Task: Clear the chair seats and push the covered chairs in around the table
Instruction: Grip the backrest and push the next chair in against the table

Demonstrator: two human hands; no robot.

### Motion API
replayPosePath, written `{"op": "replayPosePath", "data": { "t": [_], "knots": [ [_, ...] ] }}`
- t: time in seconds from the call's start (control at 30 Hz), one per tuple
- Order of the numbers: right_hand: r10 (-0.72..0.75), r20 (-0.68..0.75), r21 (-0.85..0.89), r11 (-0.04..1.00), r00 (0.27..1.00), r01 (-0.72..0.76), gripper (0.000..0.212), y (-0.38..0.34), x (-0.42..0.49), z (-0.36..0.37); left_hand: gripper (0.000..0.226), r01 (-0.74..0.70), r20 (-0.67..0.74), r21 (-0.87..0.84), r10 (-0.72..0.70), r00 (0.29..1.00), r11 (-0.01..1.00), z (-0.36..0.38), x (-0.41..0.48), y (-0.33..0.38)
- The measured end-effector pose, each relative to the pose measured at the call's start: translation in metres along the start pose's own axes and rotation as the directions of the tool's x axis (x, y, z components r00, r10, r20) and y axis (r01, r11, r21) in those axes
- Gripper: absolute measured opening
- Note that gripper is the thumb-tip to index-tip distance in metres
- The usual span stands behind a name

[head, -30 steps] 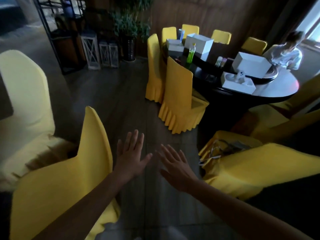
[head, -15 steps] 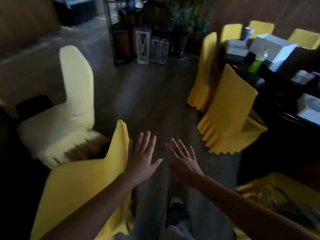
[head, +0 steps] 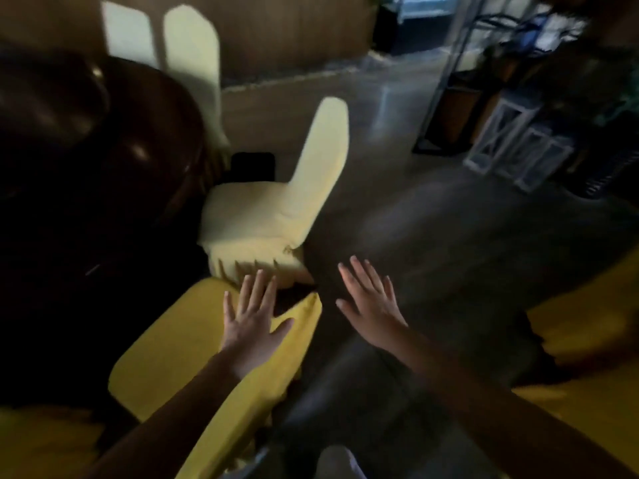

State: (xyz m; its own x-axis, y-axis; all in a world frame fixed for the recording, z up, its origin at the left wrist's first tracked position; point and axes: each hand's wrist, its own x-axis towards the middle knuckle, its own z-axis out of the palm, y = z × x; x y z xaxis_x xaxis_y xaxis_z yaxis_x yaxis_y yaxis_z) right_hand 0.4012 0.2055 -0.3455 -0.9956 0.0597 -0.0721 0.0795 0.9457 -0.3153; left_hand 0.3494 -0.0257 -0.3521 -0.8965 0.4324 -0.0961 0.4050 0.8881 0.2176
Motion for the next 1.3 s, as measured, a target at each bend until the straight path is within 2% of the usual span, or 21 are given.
{"op": "replayPosePath", "data": {
  "t": [0.07, 0.2, 0.23, 0.3, 0.37, 0.43, 0.47, 0.53, 0.57, 0.63, 0.7, 0.77, 0.87, 0.93, 1.0, 1.07, 1.13, 1.3],
  "knots": [
    [-0.131, 0.048, -0.008, 0.991, 0.99, 0.132, 0.063, -0.012, 0.033, 0.008, 0.087, 0.101, -0.015, -0.023, -0.101, 0.995, 0.995, -0.003, 0.012, -0.028],
    [-0.266, 0.161, -0.003, 0.963, 0.95, 0.27, 0.065, -0.038, 0.075, 0.031, 0.085, 0.136, 0.014, -0.005, -0.136, 0.991, 0.991, 0.0, 0.034, -0.061],
    [-0.332, 0.211, -0.008, 0.94, 0.92, 0.341, 0.065, -0.042, 0.082, 0.039, 0.086, 0.145, 0.021, -0.013, -0.145, 0.989, 0.989, 0.006, 0.039, -0.064],
    [-0.456, 0.374, -0.013, 0.868, 0.807, 0.496, 0.067, -0.047, 0.092, 0.051, 0.085, 0.174, 0.047, -0.033, -0.172, 0.984, 0.984, 0.014, 0.047, -0.067],
    [-0.473, 0.526, -0.022, 0.823, 0.707, 0.568, 0.059, -0.048, 0.094, 0.057, 0.084, 0.218, 0.096, -0.037, -0.214, 0.972, 0.975, 0.022, 0.047, -0.067],
    [-0.448, 0.603, -0.027, 0.815, 0.66, 0.578, 0.047, -0.052, 0.096, 0.053, 0.09, 0.244, 0.257, -0.064, -0.22, 0.941, 0.968, 0.027, 0.036, -0.066],
    [-0.442, 0.627, -0.012, 0.818, 0.641, 0.575, 0.043, -0.053, 0.099, 0.049, 0.103, 0.265, 0.386, -0.111, -0.203, 0.9, 0.958, 0.028, 0.032, -0.066],
    [-0.459, 0.661, 0.047, 0.815, 0.594, 0.578, 0.041, -0.058, 0.103, 0.042, 0.13, 0.375, 0.636, -0.204, -0.169, 0.753, 0.904, 0.024, 0.023, -0.067],
    [-0.481, 0.663, 0.068, 0.802, 0.574, 0.593, 0.041, -0.058, 0.105, 0.041, 0.123, 0.43, 0.713, -0.197, -0.171, 0.679, 0.881, 0.02, 0.017, -0.064],
    [-0.527, 0.675, 0.088, 0.752, 0.516, 0.653, 0.043, -0.059, 0.106, 0.042, 0.087, 0.541, 0.786, -0.202, -0.195, 0.587, 0.816, 0.012, 0.0, -0.051],
    [-0.57, 0.689, 0.097, 0.685, 0.448, 0.722, 0.048, -0.059, 0.105, 0.043, 0.068, 0.609, 0.786, -0.271, -0.194, 0.588, 0.745, 0.007, -0.02, -0.034],
    [-0.607, 0.704, 0.099, 0.598, 0.369, 0.796, 0.06, -0.057, 0.105, 0.041, 0.062, 0.651, 0.757, -0.324, -0.226, 0.614, 0.686, 0.011, -0.048, -0.017],
    [-0.63, 0.718, 0.067, 0.485, 0.296, 0.872, 0.072, -0.051, 0.103, 0.038, 0.087, 0.63, 0.629, -0.231, -0.381, 0.678, 0.741, 0.021, -0.097, -0.01],
    [-0.67, 0.676, 0.061, 0.465, 0.306, 0.883, 0.063, -0.048, 0.098, 0.042, 0.088, 0.616, 0.516, -0.126, -0.479, 0.711, 0.778, 0.027, -0.123, -0.011],
    [-0.691, 0.637, 0.041, 0.475, 0.343, 0.879, 0.054, -0.05, 0.092, 0.048, 0.074, 0.7, 0.39, -0.013, -0.641, 0.661, 0.714, 0.032, -0.136, -0.004],
    [-0.68, 0.646, 0.018, 0.468, 0.348, 0.883, 0.053, -0.055, 0.09, 0.049, 0.065, 0.771, 0.256, 0.051, -0.755, 0.604, 0.634, 0.036, -0.137, 0.005],
    [-0.693, 0.643, 0.024, 0.444, 0.326, 0.896, 0.052, -0.057, 0.091, 0.05, 0.06, 0.795, 0.184, 0.073, -0.791, 0.583, 0.603, 0.038, -0.136, 0.008],
    [-0.734, 0.616, 0.067, 0.411, 0.287, 0.909, 0.051, -0.057, 0.099, 0.051, 0.059, 0.794, 0.181, 0.096, -0.795, 0.579, 0.6, 0.039, -0.134, 0.001]
  ]
}}
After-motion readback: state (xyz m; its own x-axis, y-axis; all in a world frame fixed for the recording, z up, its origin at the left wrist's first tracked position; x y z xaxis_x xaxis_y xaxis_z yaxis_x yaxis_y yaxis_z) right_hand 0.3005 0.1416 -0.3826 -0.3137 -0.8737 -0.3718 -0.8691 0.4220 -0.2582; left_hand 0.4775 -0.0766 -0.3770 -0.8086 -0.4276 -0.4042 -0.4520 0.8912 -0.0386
